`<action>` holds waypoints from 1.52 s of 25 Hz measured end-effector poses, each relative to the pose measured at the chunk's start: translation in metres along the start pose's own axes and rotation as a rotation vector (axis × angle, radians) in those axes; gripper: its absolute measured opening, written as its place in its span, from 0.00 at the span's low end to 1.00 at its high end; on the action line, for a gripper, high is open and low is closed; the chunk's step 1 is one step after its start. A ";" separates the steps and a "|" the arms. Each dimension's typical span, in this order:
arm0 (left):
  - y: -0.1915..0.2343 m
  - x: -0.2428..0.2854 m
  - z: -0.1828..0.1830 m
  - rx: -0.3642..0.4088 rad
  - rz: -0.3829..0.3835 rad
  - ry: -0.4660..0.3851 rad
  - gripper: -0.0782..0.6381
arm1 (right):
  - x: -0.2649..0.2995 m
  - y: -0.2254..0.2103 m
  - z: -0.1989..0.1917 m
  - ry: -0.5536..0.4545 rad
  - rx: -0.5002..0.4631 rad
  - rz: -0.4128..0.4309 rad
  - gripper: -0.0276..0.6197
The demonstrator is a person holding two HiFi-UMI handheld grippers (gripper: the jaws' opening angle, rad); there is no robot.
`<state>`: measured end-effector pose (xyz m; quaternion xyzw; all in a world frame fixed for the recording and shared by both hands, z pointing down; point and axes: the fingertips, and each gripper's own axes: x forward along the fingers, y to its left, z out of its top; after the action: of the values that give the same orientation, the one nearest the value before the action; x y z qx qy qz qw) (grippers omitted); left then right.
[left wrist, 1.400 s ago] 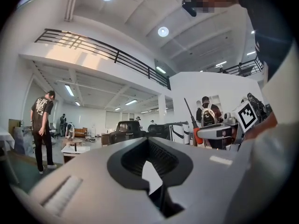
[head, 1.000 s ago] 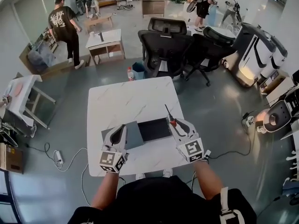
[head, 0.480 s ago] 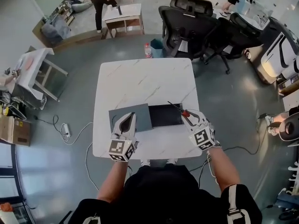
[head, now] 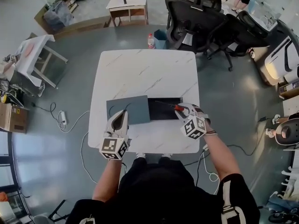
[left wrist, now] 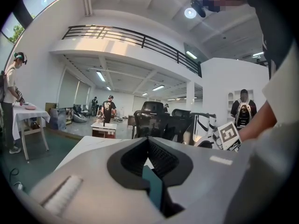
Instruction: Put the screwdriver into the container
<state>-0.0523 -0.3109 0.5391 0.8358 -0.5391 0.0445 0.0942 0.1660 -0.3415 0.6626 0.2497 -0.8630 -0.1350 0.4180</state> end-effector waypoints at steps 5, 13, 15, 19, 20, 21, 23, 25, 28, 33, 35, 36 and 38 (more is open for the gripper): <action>-0.001 -0.008 -0.011 -0.012 0.014 0.018 0.12 | 0.024 0.015 -0.023 0.114 -0.101 0.107 0.19; 0.019 -0.018 -0.011 -0.018 0.059 0.013 0.12 | 0.060 0.025 -0.034 0.232 -0.174 0.206 0.19; 0.027 -0.019 -0.008 -0.017 0.074 0.002 0.12 | 0.066 0.031 -0.039 0.261 -0.179 0.250 0.19; 0.037 -0.021 -0.006 -0.016 0.091 -0.007 0.12 | 0.075 0.044 -0.044 0.302 -0.211 0.307 0.19; 0.039 -0.021 -0.006 -0.018 0.096 -0.007 0.12 | 0.077 0.045 -0.045 0.316 -0.217 0.317 0.19; 0.040 -0.021 -0.006 -0.021 0.100 -0.007 0.12 | 0.079 0.048 -0.047 0.331 -0.221 0.331 0.19; 0.039 -0.022 -0.005 -0.026 0.103 -0.011 0.12 | 0.081 0.053 -0.052 0.356 -0.231 0.358 0.19; 0.037 -0.024 -0.001 -0.027 0.098 -0.019 0.12 | 0.082 0.057 -0.053 0.367 -0.239 0.373 0.19; 0.037 -0.023 0.004 -0.016 0.092 -0.026 0.12 | 0.083 0.056 -0.051 0.374 -0.236 0.372 0.19; 0.041 -0.022 0.008 -0.009 0.098 -0.029 0.12 | 0.084 0.052 -0.048 0.374 -0.218 0.344 0.20; 0.040 -0.022 0.009 -0.005 0.094 -0.030 0.12 | 0.079 0.049 -0.044 0.353 -0.203 0.329 0.22; 0.040 -0.022 0.009 -0.002 0.092 -0.029 0.12 | 0.075 0.046 -0.041 0.341 -0.201 0.319 0.24; 0.038 -0.022 0.008 0.000 0.090 -0.024 0.12 | 0.063 0.041 -0.032 0.310 -0.199 0.292 0.25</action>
<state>-0.0965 -0.3077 0.5318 0.8113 -0.5771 0.0386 0.0853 0.1452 -0.3427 0.7418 0.0976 -0.7979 -0.1173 0.5831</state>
